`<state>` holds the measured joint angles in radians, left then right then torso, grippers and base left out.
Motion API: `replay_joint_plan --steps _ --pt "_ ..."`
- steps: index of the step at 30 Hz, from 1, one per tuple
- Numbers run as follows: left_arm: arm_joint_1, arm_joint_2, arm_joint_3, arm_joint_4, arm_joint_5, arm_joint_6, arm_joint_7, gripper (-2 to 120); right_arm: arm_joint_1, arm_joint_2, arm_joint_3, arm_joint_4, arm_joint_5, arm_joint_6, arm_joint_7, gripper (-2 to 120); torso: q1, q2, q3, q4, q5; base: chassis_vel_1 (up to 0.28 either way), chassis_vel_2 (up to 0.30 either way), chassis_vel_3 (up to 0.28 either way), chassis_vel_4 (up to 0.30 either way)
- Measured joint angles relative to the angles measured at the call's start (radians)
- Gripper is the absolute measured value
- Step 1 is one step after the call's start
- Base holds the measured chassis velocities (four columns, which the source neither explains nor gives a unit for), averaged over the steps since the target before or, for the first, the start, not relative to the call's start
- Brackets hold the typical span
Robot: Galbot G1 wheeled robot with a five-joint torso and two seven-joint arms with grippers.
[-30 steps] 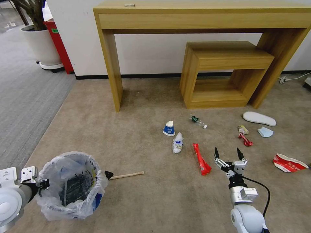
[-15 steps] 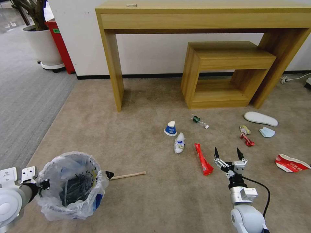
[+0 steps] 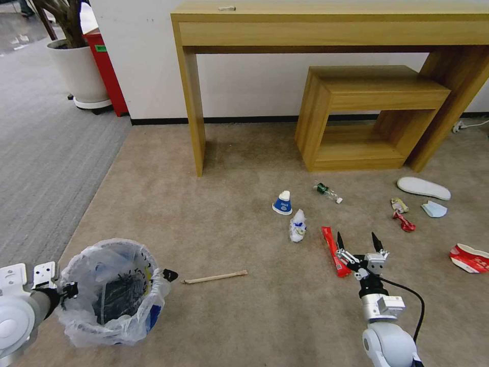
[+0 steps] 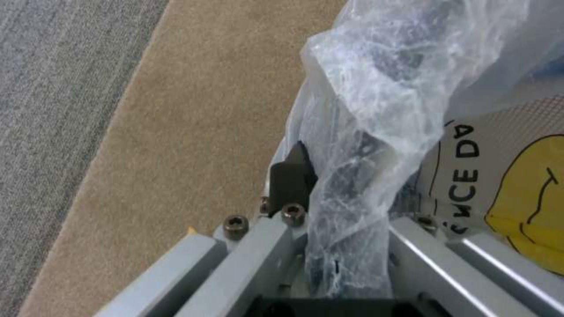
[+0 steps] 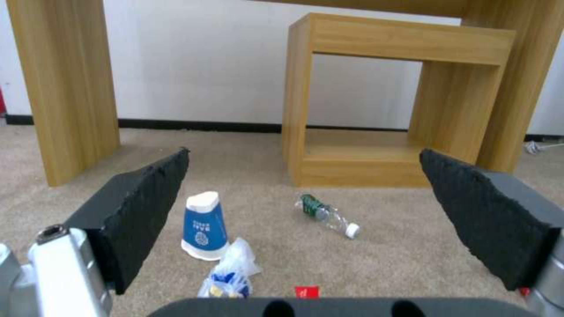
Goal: Pick up the trash bin and place the garbage on the floor into it.
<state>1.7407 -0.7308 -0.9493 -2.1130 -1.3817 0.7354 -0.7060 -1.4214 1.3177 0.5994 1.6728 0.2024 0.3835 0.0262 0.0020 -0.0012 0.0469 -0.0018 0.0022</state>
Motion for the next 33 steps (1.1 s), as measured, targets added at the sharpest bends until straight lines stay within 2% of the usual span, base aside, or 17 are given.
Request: replay_joint_plan --steps 33 --pt "-0.007 -0.012 -0.002 0.013 0.015 0.0 0.017 0 0.002 0.009 -0.006 -0.014 -0.017 0.008 -0.011 100 0.0 0.0 0.0 0.0 0.0 0.001 0.007 -0.001 -0.007"
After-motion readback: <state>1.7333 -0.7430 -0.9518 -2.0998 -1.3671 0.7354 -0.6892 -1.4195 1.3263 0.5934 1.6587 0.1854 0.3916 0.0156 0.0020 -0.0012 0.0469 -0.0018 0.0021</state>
